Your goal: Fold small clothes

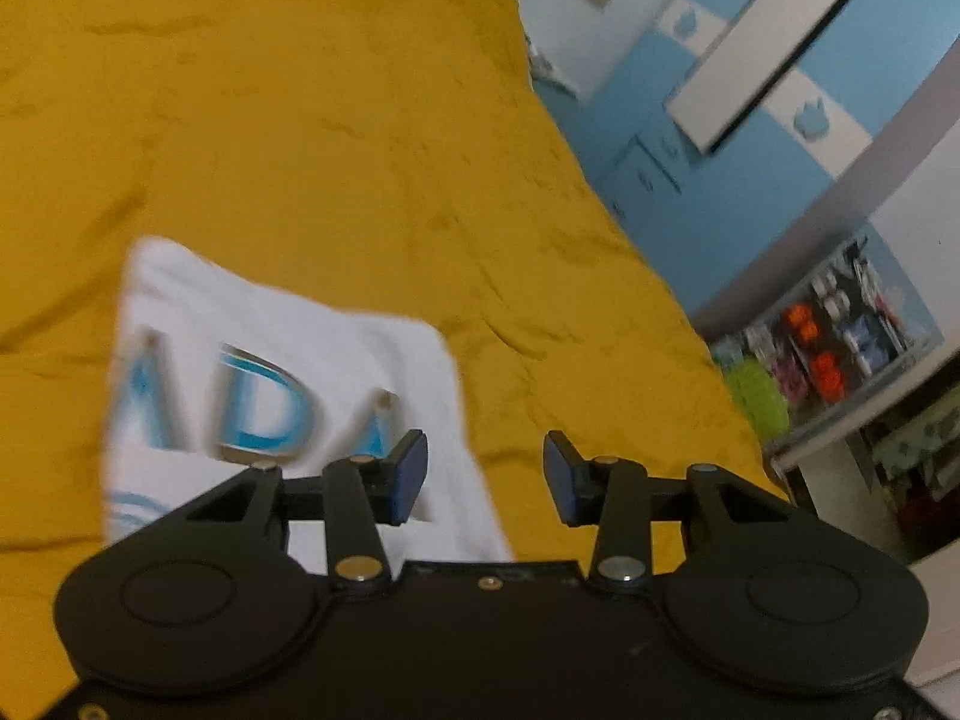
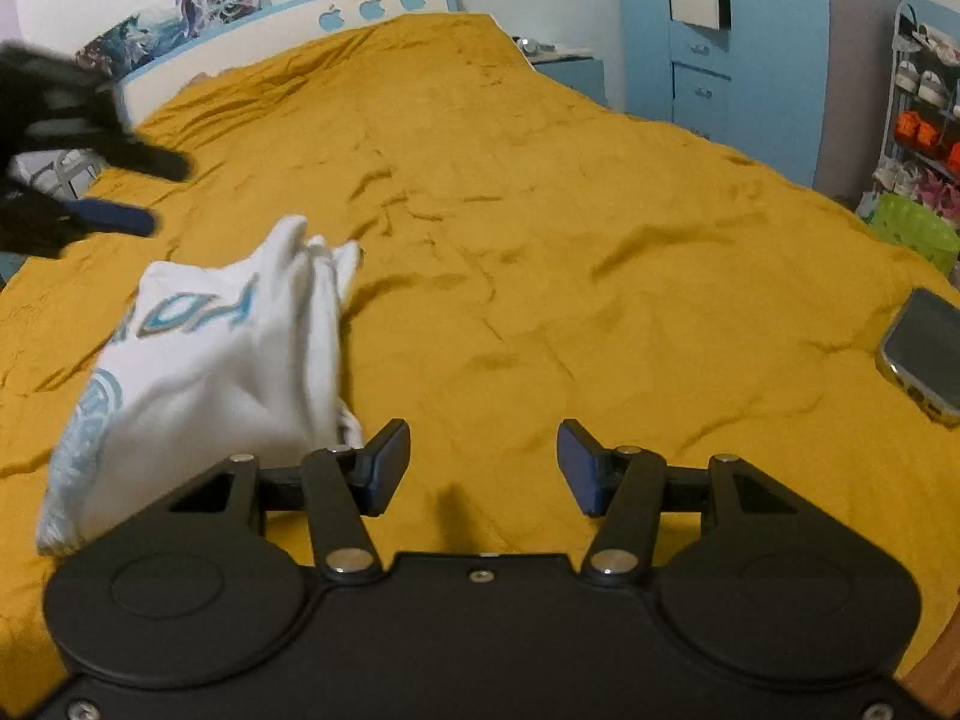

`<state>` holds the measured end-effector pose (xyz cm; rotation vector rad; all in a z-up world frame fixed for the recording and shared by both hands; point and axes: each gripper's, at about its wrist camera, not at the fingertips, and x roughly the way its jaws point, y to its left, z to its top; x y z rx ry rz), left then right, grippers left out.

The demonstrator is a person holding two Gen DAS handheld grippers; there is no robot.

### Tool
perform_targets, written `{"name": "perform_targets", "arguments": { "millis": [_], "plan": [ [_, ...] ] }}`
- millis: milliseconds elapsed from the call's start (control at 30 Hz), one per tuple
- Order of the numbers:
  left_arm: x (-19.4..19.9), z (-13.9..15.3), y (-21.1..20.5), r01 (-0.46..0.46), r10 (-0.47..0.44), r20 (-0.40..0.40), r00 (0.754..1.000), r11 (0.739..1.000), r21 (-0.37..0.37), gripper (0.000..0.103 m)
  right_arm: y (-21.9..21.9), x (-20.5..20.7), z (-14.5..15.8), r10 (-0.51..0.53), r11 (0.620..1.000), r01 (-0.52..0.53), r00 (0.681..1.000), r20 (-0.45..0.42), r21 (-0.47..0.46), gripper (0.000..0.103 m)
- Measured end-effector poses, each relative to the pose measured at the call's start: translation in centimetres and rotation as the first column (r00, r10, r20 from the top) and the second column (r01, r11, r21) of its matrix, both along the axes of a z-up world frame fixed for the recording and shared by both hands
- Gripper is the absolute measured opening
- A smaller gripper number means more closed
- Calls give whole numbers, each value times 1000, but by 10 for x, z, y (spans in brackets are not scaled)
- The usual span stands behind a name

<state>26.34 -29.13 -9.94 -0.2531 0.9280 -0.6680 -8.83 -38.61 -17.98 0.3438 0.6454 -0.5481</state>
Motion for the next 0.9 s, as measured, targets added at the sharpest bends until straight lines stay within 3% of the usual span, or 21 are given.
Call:
{"name": "perform_targets", "arguments": {
  "millis": [200, 400, 500, 633, 900],
  "plan": [
    [-26, -24, 81, -69, 66, 41, 997, 993, 97, 41, 2, 25, 22, 79, 994, -86, 991, 111, 66, 55],
    [-48, -73, 133, -158, 158, 11, 987, 981, 115, 41, 5, 88, 18, 243, 967, -252, 956, 166, 34, 55],
    [-49, -93, 142, -208, 208, 5, 978, 974, 91, 41, 5, 123, 6, 282, 956, -290, 947, 155, 34, 50],
    [-31, -112, 145, -261, 262, -25, 965, 965, 26, 42, -1, 158, -13, 290, 948, -302, 949, 123, 101, 47],
    [4, -122, 140, -320, 319, -36, 947, 946, -48, 47, -4, 172, -28, 304, 940, -313, 949, 83, 135, 44]
  ]
}}
